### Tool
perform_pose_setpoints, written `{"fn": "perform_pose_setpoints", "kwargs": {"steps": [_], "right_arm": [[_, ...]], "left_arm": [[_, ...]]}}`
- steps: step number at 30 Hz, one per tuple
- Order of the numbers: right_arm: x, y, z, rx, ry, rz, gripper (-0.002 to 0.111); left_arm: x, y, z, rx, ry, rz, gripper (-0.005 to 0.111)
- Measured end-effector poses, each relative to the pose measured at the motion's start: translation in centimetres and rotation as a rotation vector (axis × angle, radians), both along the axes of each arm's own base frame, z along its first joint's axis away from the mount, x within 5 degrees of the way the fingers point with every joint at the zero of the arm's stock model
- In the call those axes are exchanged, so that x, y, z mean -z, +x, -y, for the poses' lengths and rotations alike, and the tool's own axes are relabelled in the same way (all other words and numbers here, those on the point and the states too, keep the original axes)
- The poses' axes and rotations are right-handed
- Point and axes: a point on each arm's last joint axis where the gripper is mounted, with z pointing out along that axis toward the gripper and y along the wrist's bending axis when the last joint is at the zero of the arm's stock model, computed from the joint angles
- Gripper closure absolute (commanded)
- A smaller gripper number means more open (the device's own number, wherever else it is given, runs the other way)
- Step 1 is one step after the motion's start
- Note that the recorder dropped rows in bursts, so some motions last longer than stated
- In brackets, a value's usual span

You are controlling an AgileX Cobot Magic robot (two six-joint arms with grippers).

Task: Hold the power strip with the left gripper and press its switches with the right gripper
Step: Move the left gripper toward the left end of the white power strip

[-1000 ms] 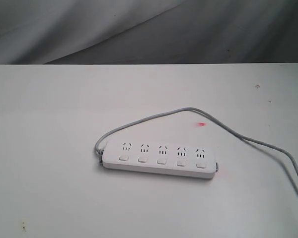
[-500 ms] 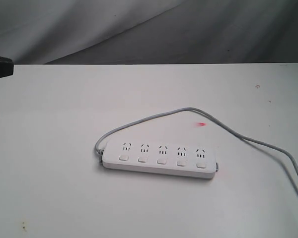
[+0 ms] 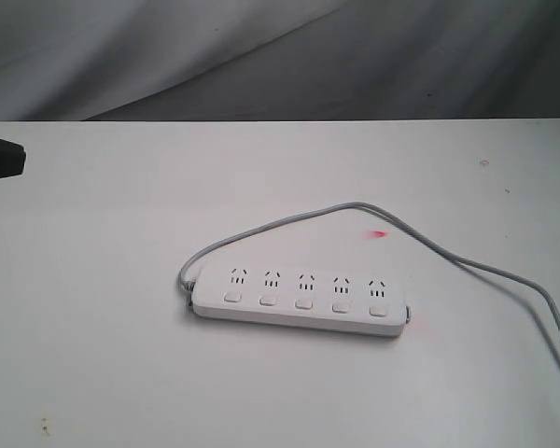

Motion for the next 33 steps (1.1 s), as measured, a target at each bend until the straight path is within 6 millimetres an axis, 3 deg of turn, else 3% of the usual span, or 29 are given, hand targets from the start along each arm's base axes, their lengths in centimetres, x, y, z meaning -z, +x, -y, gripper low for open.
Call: {"fn": "perform_pose_setpoints", "kwargs": {"steps": [10, 19, 24, 29, 33], "right_arm": [[0.0, 0.0, 0.0, 0.0, 0.0, 0.0, 0.106], [0.0, 0.0, 0.0, 0.0, 0.0, 0.0, 0.106], [0.0, 0.0, 0.0, 0.0, 0.0, 0.0, 0.106], [0.0, 0.0, 0.0, 0.0, 0.0, 0.0, 0.106], [0.0, 0.0, 0.0, 0.0, 0.0, 0.0, 0.106]], "left_arm": [[0.7, 0.2, -0.2, 0.072, 0.072, 0.051, 0.103], [4.3, 1.1, -0.4, 0.254, 0.211, -0.041, 0.087], [7.3, 2.8, 0.2, 0.407, 0.272, -0.153, 0.064], [8.7, 5.4, 1.2, 0.515, 0.313, -0.182, 0.03], [9.4, 7.8, 2.5, 0.577, 0.319, -0.172, 0.027]]}}
